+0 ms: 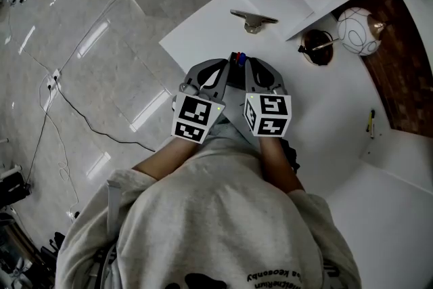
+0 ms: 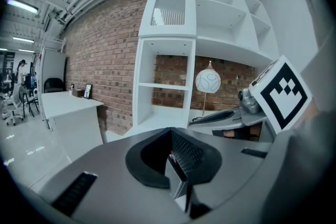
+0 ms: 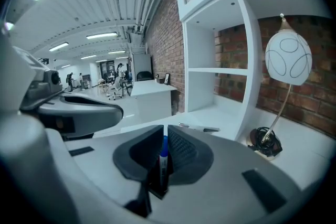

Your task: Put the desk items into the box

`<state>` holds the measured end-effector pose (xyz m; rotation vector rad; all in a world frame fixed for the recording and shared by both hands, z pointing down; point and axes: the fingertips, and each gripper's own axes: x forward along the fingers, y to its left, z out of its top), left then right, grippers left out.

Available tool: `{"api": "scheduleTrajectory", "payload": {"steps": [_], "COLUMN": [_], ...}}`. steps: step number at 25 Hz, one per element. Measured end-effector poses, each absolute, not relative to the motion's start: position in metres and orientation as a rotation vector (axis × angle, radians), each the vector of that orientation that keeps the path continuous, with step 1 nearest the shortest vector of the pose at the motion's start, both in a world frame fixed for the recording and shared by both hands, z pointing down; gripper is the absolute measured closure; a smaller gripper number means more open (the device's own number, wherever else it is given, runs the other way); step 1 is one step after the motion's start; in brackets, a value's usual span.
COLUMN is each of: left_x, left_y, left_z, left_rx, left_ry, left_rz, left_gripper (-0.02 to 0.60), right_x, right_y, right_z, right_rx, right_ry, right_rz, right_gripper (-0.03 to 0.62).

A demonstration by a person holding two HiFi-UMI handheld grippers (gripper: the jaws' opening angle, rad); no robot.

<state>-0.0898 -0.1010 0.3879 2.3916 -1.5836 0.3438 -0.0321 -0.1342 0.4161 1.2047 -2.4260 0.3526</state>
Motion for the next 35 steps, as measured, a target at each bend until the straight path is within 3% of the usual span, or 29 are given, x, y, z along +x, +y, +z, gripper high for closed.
{"api": "scheduleTrajectory", "payload": {"steps": [17, 35], "left_x": [-0.080, -0.086], "left_y": [-0.060, -0.017], "left_z": [0.311, 0.312], "left_rx": [2.610, 2.726], "left_ry": [-1.493, -1.423], "left_rz": [0.264, 0.265], "left_gripper": [0.578, 0.578], "right_x": [-0.020, -0.022], "right_y": [-0.074, -0.018], "right_z": [0.326, 0.311], "right_rx": [1.461, 1.545], "right_ry": [-2.528, -2.500], "right_rz": [0.218, 0.090], "right_gripper": [0.577, 0.577]}}
